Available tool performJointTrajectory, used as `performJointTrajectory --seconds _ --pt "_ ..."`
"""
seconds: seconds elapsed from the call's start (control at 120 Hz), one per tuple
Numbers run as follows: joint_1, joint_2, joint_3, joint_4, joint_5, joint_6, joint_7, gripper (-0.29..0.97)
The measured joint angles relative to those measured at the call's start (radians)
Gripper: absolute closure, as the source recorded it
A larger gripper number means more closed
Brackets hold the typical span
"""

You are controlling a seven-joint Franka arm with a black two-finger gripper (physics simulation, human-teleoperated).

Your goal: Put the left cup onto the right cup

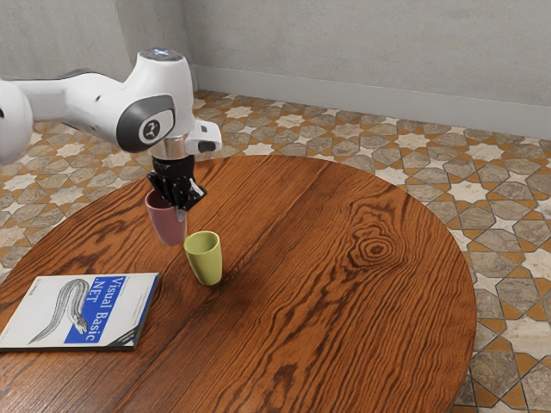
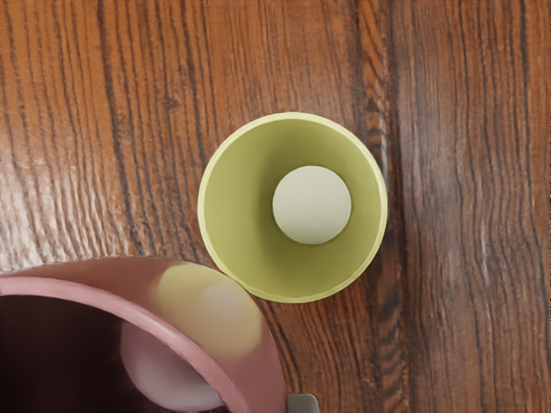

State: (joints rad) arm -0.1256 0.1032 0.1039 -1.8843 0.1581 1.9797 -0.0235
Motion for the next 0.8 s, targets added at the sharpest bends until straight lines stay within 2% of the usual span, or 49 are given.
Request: performJointTrajectory --seconds 0.292,0.8 --pt "0.012 0.148 -0.004 0.174 -0.013 -0.041 0.002 0.78" --pt "0.012 0.194 -0.033 0.192 -0.053 -0.043 -0.009 0.78"
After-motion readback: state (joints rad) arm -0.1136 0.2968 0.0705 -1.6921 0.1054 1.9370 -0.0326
